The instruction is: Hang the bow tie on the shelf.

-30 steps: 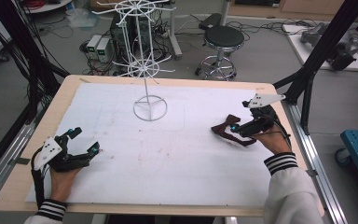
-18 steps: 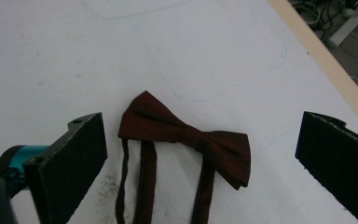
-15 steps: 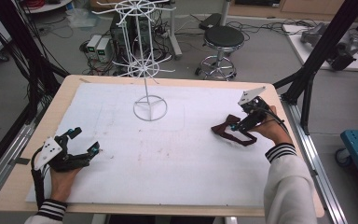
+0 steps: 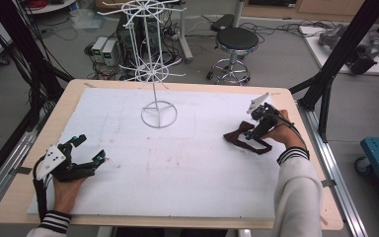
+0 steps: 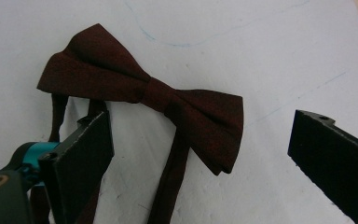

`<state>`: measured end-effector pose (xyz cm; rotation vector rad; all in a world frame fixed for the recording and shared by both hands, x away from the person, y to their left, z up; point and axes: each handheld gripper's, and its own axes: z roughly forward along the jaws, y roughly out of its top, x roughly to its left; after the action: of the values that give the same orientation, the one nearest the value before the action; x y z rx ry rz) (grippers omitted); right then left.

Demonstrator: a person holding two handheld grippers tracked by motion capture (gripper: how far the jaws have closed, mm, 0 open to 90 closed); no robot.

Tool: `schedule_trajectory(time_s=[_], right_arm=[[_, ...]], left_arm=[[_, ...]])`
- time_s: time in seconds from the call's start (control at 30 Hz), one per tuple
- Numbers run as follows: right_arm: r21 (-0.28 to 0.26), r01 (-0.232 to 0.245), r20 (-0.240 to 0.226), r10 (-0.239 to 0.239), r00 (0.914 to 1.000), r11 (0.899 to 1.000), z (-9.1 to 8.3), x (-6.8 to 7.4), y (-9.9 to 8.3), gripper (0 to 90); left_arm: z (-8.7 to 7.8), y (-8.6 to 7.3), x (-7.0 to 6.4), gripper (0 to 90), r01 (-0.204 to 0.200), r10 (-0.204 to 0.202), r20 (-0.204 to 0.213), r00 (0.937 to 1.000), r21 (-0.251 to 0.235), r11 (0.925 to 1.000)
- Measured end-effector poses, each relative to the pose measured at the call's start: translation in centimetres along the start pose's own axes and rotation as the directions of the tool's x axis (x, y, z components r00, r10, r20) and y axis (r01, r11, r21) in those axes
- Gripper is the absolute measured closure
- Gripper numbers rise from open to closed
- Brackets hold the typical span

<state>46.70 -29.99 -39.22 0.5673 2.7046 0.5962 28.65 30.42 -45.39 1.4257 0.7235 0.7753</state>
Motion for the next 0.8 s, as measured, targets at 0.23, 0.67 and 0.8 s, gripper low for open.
schedule_trajectory(time_s=[0.23, 0.67, 0.8], right_arm=[[0.04, 0.023, -0.003, -0.023, 0.9997, 0.999, 0.6, -0.1, 0.0, 15.8], [0.093, 0.037, 0.01, -0.038, 0.9992, 0.995, 1.5, -0.3, 0.0, 43.3], [0.138, 0.074, -0.02, -0.072, 0.9972, 0.988, 1.7, 0.0, 0.2, 66.1]], left_arm=[[0.0, 0.0, 0.0, 9.8, -0.001, 0.001, 0.0, 1.0, 0.0, 1.0], [0.0, 0.0, 0.0, 9.8, -0.004, 0.004, 0.0, 1.0, 0.002, 1.0], [0.0, 0.0, 0.0, 9.8, -0.002, 0.002, 0.0, 1.0, 0.0, 1.0]])
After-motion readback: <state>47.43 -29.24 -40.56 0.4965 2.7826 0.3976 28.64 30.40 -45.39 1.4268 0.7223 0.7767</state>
